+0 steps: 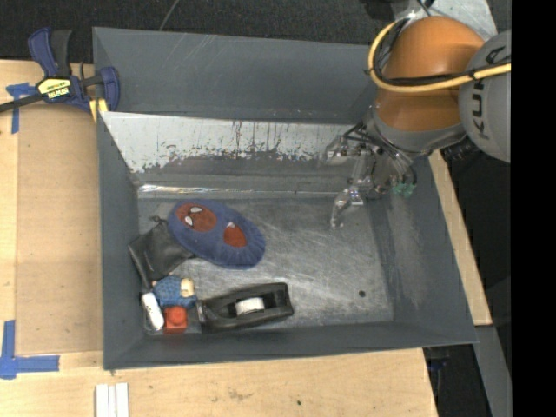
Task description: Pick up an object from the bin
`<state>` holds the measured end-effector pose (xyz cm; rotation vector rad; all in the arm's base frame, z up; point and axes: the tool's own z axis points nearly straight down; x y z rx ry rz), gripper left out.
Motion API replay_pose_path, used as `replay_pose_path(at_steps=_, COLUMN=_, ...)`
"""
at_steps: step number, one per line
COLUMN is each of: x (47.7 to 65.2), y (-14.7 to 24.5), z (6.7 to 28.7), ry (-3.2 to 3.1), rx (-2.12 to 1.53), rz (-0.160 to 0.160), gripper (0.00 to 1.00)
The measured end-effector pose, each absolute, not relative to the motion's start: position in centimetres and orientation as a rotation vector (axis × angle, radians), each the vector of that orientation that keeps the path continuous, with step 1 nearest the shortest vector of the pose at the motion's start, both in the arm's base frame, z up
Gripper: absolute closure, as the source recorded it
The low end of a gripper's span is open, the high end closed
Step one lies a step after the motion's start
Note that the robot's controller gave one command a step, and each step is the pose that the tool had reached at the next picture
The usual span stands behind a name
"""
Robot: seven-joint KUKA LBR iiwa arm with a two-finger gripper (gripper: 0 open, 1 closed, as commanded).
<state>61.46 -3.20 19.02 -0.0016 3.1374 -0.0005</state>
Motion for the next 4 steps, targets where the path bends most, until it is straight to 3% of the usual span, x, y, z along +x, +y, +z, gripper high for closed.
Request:
replay_pose_path(at_steps=1, x=56.7, y=9.4, z=13.8, ry=3.122, rx=-0.353, rz=0.005, gripper=0.00)
replay_pose_path(at_steps=2, x=59.1, y=8.9, z=7.2, ry=3.123, rx=-0.298, rz=0.002, gripper=0.00)
replay_pose_path(at_steps=3, x=59.4, y=9.0, z=7.7, ry=3.111, rx=-0.298, rz=0.003, gripper=1.00)
replay_pose_path(at_steps=4, x=60.6, y=10.4, z=21.4, ry=3.118, rx=-0.264, rz=0.002, gripper=1.00)
